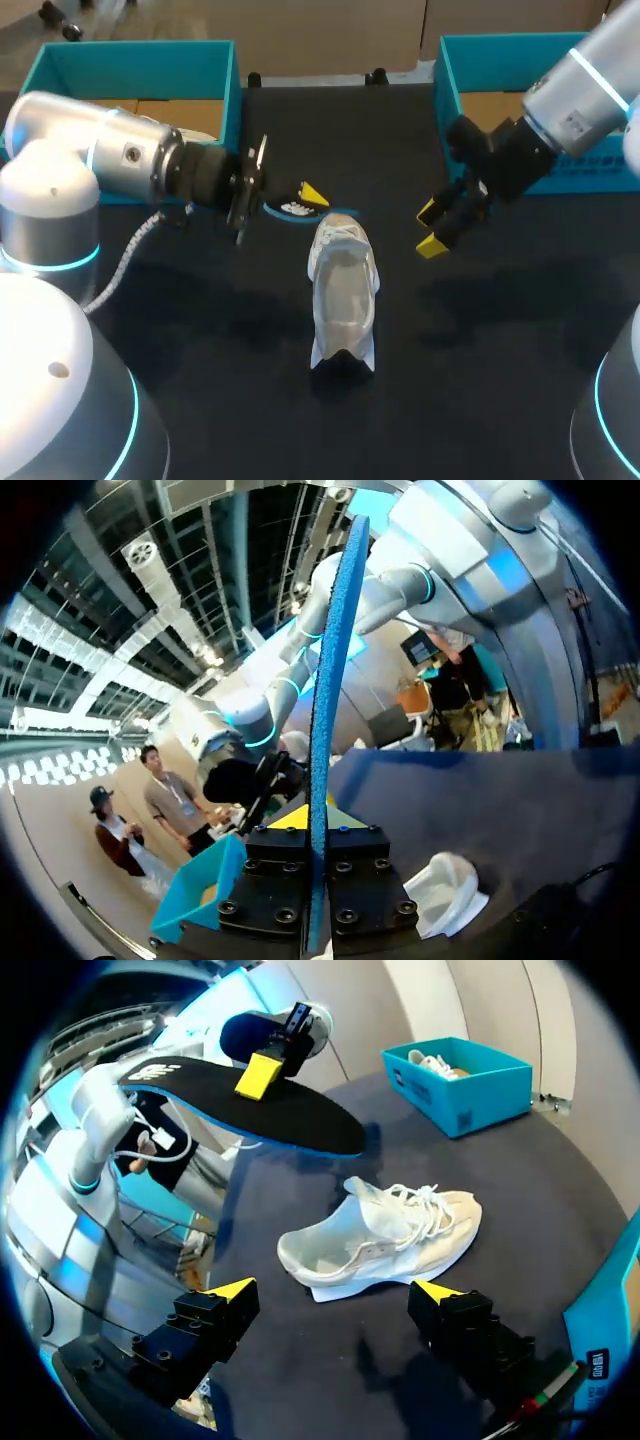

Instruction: Take the shoe out of the shoebox, open the shoe tongue, remove and reinsert the insole, then place the shoe into the shoebox

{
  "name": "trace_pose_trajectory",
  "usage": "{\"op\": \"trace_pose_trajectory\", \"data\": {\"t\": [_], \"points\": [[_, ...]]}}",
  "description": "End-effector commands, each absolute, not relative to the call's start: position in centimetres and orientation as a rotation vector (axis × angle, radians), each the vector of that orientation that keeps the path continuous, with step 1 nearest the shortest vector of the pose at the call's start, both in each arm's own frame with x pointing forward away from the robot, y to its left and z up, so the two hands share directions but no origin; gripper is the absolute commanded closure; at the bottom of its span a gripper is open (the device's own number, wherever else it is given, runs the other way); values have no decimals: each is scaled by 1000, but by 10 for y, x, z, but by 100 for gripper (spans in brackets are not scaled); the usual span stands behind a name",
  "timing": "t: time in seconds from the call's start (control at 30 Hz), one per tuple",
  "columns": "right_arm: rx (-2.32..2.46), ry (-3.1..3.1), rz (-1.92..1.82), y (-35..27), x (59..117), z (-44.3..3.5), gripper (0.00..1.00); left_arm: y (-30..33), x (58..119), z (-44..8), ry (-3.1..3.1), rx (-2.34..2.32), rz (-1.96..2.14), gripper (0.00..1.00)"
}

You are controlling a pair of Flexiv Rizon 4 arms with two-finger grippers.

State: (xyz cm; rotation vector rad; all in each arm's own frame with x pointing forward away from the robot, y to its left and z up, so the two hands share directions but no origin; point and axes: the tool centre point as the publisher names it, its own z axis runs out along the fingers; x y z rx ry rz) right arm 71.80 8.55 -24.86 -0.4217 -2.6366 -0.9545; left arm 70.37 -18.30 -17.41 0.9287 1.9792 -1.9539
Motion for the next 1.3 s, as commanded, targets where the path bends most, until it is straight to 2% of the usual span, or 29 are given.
{"op": "trace_pose_trajectory", "data": {"t": [0.03, 0.23, 0.67, 0.93, 1.3], "points": [[-408, -2636, -986, 95, 707, -269, 0, -179, 685, -181, 1996, 867, -2001, 100], [-444, -2640, -966, 102, 675, -295, 0, -169, 665, -182, 1987, 874, -2020, 100], [-444, -2640, -966, 102, 675, -295, 0, -169, 665, -182, 1987, 874, -2020, 100], [-390, -2641, -883, 131, 666, -331, 0, -179, 646, -208, 1923, 880, -2128, 100], [-443, -2852, -821, 136, 661, -348, 0, -177, 645, -213, 1902, 839, -2223, 100]]}}
